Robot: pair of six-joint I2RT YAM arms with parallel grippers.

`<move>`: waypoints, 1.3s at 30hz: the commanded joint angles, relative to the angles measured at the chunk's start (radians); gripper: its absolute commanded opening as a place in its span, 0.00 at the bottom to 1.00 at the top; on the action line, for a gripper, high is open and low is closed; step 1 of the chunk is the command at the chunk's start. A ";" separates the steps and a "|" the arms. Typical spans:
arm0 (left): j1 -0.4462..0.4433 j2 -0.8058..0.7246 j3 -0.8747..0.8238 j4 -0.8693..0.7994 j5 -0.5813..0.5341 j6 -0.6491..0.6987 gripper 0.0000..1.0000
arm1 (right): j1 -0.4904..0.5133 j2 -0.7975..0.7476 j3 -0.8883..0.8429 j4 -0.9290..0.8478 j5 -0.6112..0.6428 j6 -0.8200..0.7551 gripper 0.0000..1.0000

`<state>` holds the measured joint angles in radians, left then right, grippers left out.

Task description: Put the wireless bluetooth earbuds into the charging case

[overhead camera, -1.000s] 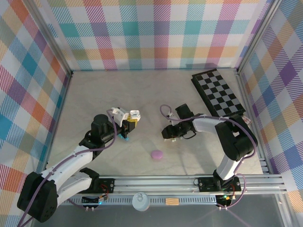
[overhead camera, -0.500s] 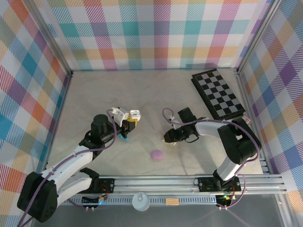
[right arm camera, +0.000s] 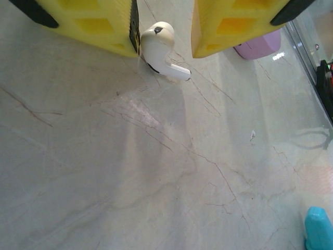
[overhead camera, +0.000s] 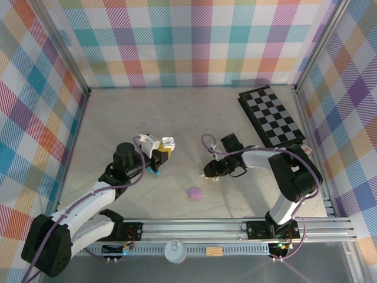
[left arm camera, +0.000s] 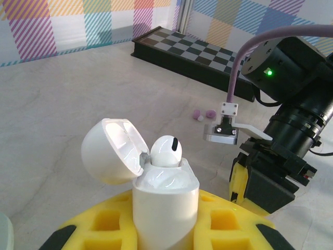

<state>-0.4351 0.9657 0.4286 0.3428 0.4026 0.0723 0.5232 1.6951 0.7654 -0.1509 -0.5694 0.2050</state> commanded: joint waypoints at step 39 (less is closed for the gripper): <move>-0.052 0.148 0.043 0.054 0.190 0.106 0.00 | 0.127 -0.411 0.282 -0.351 0.466 -0.278 0.17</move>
<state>-0.4721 1.1042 0.4320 0.3931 0.5457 0.1463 0.6239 1.2907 0.9966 -0.4049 -0.1661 0.0189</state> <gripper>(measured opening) 0.178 0.175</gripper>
